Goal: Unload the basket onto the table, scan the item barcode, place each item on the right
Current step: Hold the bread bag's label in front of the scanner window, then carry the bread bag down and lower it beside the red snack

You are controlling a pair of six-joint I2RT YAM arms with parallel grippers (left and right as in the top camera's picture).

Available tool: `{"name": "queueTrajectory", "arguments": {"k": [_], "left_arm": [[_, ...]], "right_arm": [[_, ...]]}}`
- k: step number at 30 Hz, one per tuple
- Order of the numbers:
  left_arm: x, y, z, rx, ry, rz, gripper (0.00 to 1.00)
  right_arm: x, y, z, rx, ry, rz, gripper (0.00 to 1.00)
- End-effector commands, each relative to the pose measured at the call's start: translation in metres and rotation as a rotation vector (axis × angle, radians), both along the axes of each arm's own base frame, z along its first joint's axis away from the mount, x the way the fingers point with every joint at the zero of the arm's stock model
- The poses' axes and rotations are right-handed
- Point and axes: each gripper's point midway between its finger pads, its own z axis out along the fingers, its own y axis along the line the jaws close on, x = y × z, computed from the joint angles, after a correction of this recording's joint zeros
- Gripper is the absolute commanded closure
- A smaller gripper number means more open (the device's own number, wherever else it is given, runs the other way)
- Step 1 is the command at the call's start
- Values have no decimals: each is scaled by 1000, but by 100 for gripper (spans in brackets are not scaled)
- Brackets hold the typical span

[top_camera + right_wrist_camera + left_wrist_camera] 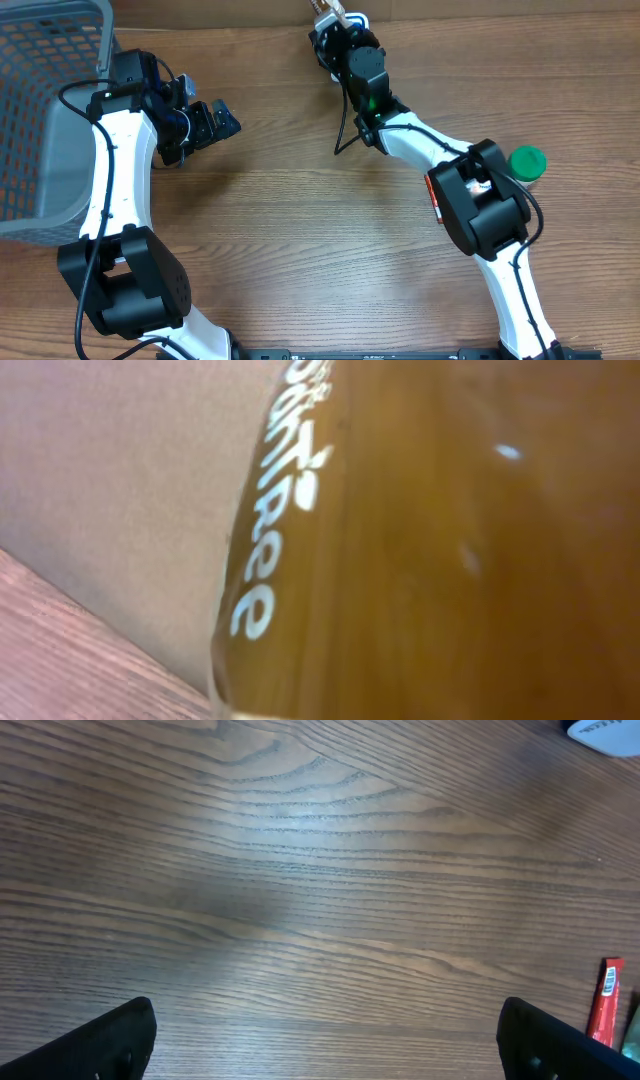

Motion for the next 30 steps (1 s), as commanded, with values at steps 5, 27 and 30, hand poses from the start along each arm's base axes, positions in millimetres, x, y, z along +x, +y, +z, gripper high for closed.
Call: {"name": "queueTrajectory", "arguments": {"k": [5,27,30], "left_arm": [[5,1,2,2,-9,5,0],[5,1,2,2,-9,5,0],[5,1,2,2,-9,5,0]], "right_arm": [[-43,-19,137,228,55,28,96],[-280,-88,-61,-91,1464,14,96],[-297,-98,-90,-123,1538,-13,96]]}}
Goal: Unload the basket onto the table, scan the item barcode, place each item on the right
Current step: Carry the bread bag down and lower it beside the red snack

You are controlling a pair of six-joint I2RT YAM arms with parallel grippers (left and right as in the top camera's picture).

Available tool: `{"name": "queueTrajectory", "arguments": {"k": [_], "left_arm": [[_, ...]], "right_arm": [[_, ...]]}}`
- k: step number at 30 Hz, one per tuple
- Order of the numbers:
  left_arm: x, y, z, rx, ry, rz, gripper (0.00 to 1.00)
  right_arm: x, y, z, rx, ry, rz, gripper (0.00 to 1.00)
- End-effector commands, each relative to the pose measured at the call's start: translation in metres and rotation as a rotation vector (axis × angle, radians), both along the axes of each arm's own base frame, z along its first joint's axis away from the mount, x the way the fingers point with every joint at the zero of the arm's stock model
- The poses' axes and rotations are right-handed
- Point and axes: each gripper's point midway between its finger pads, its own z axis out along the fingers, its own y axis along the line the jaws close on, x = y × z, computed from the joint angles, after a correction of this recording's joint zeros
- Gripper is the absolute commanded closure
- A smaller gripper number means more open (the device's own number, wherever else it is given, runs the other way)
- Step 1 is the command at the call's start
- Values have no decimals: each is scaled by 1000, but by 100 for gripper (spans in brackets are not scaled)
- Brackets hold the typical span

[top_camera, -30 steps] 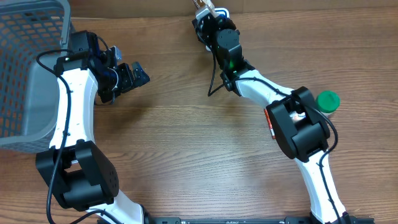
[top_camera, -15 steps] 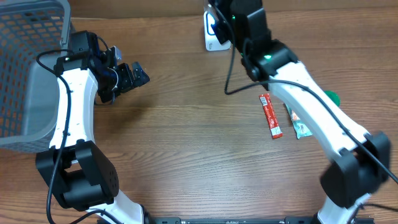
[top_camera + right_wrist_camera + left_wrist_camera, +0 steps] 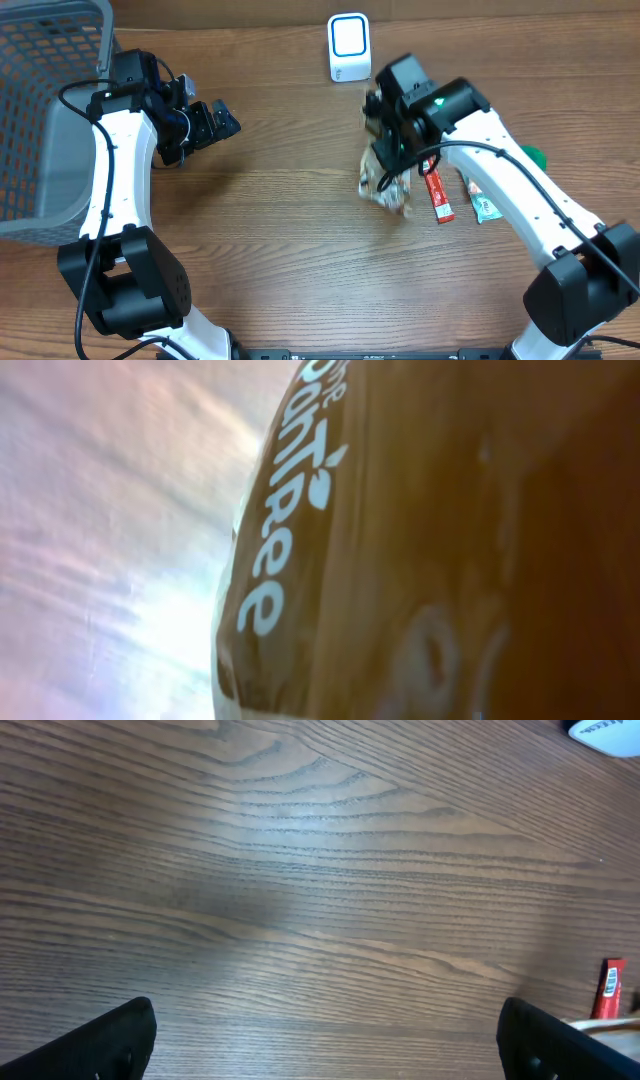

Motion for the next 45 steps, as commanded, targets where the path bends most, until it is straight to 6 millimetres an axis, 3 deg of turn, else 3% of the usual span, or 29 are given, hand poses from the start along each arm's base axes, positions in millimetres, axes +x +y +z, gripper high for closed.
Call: {"name": "queueTrajectory", "arguments": {"k": [1,8,9,10,12,15,16,19,23,26,29,31,34,40,45], "left_arm": [[5,0,2,-1,-9,4,0],[5,0,2,-1,-9,4,0],[5,0,2,-1,-9,4,0],[5,0,2,-1,-9,4,0],[5,0,2,-1,-9,4,0],[5,0,2,-1,-9,4,0],[5,0,2,-1,-8,4,0],[5,0,2,-1,-9,4,0],[5,0,2,0,-9,4,0],[5,0,2,-1,-8,4,0],[5,0,2,-1,-9,4,0],[5,0,2,-1,-9,4,0],[5,0,2,0,-9,4,0],[5,0,2,-1,-9,4,0],[5,0,2,-1,-9,4,0]], "right_arm": [[-19,-3,-28,9,91,-6,96],[-23,-24,-73,-55,93,-35,96],[-22,-28,-77,-70,85,-40,87],[-21,-31,-79,-83,77,-44,68],[-17,-39,-81,-115,60,-56,58],[-8,-51,-79,-178,12,-85,31],[-2,-58,-77,-213,-17,-112,29],[13,-70,-65,-272,-87,-204,28],[24,-52,-50,-165,-105,-348,29],[14,-14,-49,19,-8,-354,34],[-1,19,-48,166,91,-314,53],[-5,24,-49,184,121,-373,60],[-9,30,-52,193,142,-429,61],[-22,47,-59,190,134,-376,61],[-30,48,-76,144,103,-408,61]]}}
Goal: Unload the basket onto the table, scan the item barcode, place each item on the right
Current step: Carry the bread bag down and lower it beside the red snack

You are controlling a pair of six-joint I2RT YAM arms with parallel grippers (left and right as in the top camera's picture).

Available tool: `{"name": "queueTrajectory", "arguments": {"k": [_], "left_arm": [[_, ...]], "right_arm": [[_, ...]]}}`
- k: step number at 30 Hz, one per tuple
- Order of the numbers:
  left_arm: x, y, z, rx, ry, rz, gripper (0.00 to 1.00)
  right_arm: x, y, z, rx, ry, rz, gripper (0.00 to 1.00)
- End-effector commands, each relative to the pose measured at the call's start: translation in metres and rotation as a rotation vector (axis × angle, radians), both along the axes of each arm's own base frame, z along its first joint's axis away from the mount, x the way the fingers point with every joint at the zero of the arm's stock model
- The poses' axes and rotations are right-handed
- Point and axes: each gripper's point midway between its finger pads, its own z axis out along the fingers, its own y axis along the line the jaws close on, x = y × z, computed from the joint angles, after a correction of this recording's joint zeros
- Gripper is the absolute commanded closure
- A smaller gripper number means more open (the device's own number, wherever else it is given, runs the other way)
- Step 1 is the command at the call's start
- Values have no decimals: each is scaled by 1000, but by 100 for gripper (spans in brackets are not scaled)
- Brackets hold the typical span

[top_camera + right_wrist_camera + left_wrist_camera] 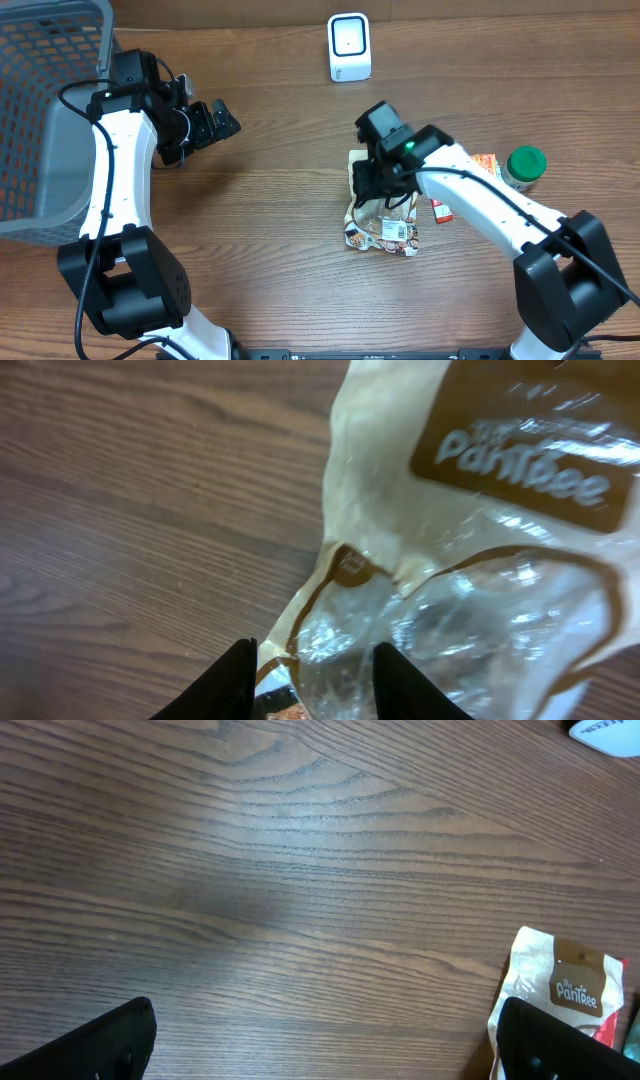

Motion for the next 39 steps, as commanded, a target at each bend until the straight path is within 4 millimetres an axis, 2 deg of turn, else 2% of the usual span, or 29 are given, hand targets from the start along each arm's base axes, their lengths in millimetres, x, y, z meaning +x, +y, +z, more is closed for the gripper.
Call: {"name": "queueTrajectory", "arguments": {"k": [1,6,11,20,39], "left_arm": [[5,0,2,-1,-9,4,0],[5,0,2,0,-9,4,0],[5,0,2,0,-9,4,1],[5,0,2,-1,-9,4,0],[5,0,2,-1,-9,4,0]], "right_arm": [[-9,-3,-16,-43,5,-45,61],[-20,-3,-34,-50,18,-53,61],[-26,-22,-47,-133,20,-70,61],[-19,-46,-49,-262,-38,-85,60],[-3,-61,-45,-347,-129,-104,60]]}}
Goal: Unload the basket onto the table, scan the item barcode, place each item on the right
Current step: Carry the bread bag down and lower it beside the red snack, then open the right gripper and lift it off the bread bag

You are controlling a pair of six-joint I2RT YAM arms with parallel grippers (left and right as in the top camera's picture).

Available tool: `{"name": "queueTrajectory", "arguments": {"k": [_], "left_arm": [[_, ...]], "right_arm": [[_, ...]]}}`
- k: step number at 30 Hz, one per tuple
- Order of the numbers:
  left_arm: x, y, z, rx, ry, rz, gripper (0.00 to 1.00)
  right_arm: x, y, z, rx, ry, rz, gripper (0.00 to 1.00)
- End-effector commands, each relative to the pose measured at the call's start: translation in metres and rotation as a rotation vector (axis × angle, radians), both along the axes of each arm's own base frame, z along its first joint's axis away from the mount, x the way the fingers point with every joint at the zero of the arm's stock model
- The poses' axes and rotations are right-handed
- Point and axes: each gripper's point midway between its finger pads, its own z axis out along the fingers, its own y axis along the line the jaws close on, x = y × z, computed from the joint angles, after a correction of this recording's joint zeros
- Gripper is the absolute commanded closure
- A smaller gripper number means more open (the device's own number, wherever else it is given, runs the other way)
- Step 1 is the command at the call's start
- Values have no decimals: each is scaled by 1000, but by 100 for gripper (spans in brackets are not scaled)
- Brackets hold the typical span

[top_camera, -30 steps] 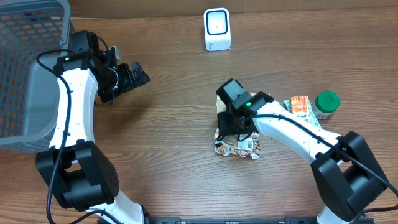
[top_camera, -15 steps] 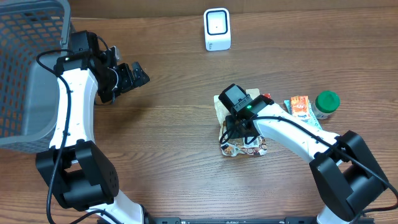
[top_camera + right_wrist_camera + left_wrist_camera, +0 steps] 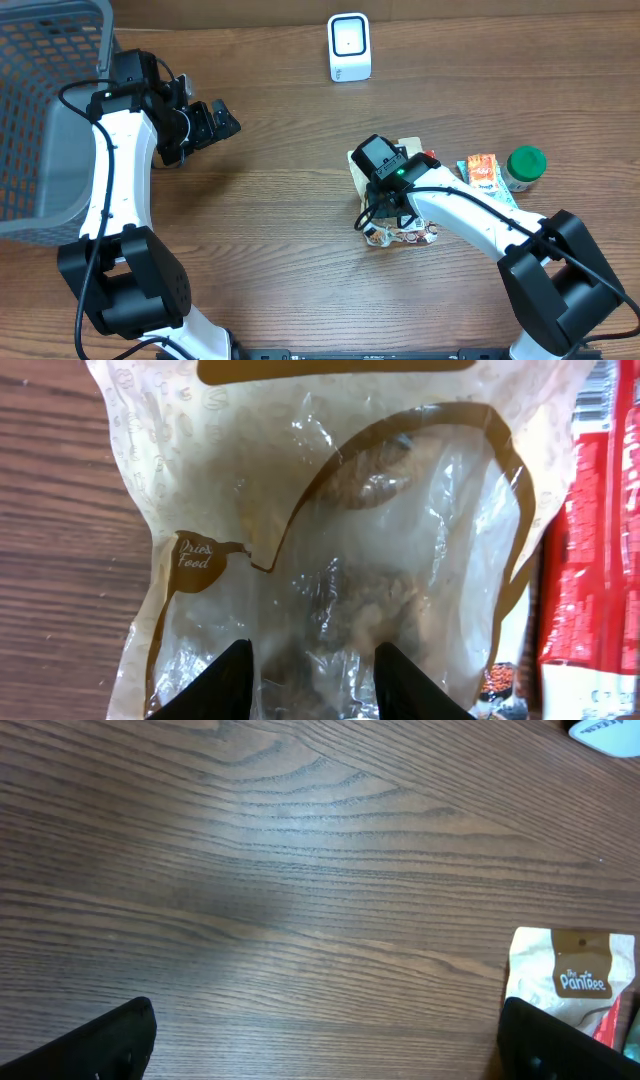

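Observation:
A beige snack pouch (image 3: 330, 510) with a clear window lies flat on the table, right of centre (image 3: 412, 236). It also shows at the left wrist view's right edge (image 3: 570, 982). My right gripper (image 3: 320, 685) hovers open just over the pouch's window, its dark fingertips (image 3: 232, 682) spread with nothing between them; overhead it covers much of the pouch (image 3: 388, 200). The white scanner (image 3: 349, 47) stands at the far edge. My left gripper (image 3: 325, 1040) is open over bare wood at the left (image 3: 205, 125).
A grey mesh basket (image 3: 40, 110) fills the far left. Right of the pouch lie a red packet (image 3: 592, 560), an orange packet (image 3: 482, 170) and a green-capped bottle (image 3: 526, 165).
The pouch has shifted and turned on the table, and now partly covers the red packet. My right gripper has moved from the pouch's upper edge to over its clear window. The left arm is unmoved.
My right gripper first held the pouch up at the scanner on the far edge. Then it held the pouch above the table's middle right. Later the pouch lay on the table with the gripper open over it, and now it lies turned, beside the other packets.

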Motion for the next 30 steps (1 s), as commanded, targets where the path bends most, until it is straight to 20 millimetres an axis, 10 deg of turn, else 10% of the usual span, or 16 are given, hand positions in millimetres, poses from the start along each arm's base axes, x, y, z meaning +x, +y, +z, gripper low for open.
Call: {"name": "queueTrajectory", "arguments": {"k": [1,8,18,25,30], "left_arm": [[5,0,2,-1,-9,4,0],[5,0,2,-1,-9,4,0],[5,0,2,-1,-9,4,0],[5,0,2,-1,-9,4,0],[5,0,2,-1,-9,4,0]], "right_arm": [[4,-6,0,-37,-31,0,60],[11,-4,13,-23,-52,-7,59],[40,-42,106,105,-187,-144,39],[42,-94,103,83,-126,-276,0],[42,-106,102,74,-116,-308,0]]}}
